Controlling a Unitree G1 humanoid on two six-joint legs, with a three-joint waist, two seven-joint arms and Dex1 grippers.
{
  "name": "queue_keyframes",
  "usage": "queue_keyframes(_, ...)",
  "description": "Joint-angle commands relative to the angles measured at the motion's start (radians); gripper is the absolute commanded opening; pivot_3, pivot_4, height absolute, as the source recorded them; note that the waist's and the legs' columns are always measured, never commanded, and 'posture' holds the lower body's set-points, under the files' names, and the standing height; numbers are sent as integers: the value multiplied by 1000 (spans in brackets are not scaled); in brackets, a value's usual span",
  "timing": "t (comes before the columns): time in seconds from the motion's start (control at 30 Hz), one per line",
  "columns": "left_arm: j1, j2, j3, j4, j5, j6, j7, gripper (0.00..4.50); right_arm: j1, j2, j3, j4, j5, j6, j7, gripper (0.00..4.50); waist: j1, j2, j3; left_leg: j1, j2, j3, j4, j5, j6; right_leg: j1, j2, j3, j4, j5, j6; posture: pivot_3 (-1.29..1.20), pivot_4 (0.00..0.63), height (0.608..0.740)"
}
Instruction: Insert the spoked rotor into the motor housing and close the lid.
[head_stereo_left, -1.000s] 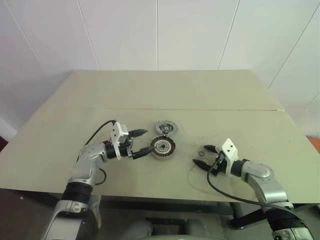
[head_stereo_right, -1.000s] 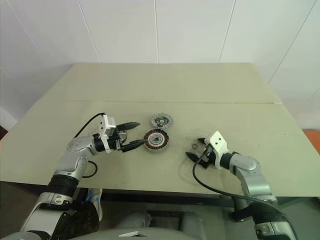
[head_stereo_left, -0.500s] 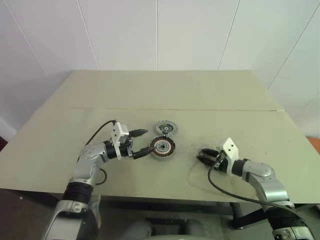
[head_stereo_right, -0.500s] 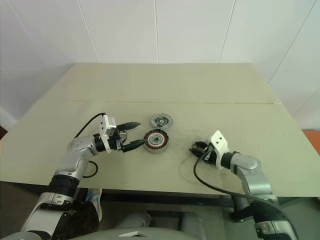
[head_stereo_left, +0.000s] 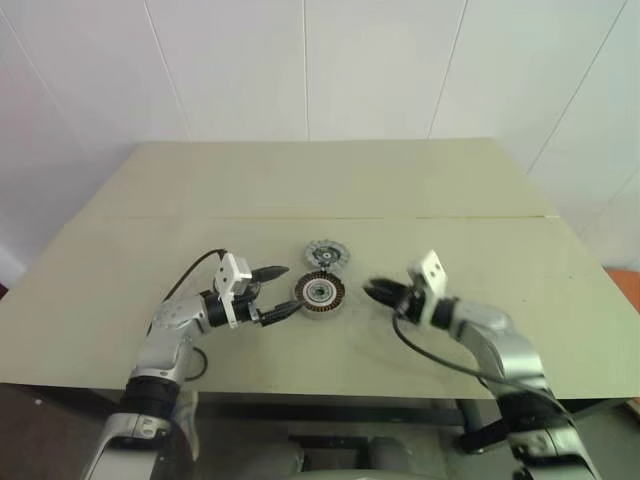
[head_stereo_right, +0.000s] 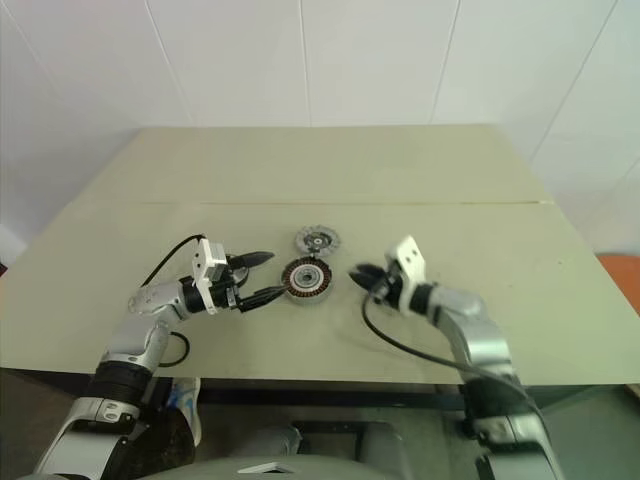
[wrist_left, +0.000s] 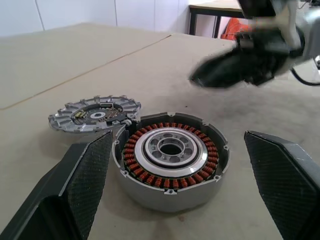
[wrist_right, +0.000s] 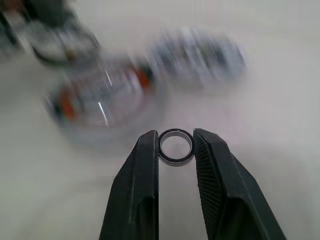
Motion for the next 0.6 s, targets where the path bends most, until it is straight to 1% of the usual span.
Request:
queue_keyframes(0.03,11,15,21,-42,-2,-14,27,4500,-81,43,83,-30,-17,45,-7,655,4,-2,-1,0,1,0,0,0,0,0,1,0,0,0,0,0,0,740)
queue_keyframes(0.1,19,14,24,-52,-2,-11,50,4500,-112,52,149,8,-75,41,-12,655,4,-2,-2,0,1,0,-1,0,0,0,2,0,-1,2,-2,0,0,740)
queue_keyframes(0.17,24,16,27,-58,-1,-7,70,4500,-133,61,174,41,-91,57,-17,655,5,-2,-2,-1,1,0,0,0,-1,-1,1,0,-1,3,-4,0,0,740)
queue_keyframes(0.3,35,22,12,-48,21,-14,95,4500,-165,63,258,137,-169,87,-25,655,2,-2,-1,-1,1,4,0,0,0,-2,2,1,-1,5,-3,0,0,740)
queue_keyframes(0.4,49,13,11,-71,-1,-8,89,4500,-167,81,265,141,-168,108,-23,655,0,-2,-2,0,2,4,0,0,-1,-2,3,2,-1,5,-3,0,0,740)
queue_keyframes(0.6,54,13,7,-77,-3,-10,84,4500,-160,81,262,137,-178,116,-29,655,1,-2,-2,0,6,4,0,0,-2,-2,8,2,-1,7,-6,0,0,740)
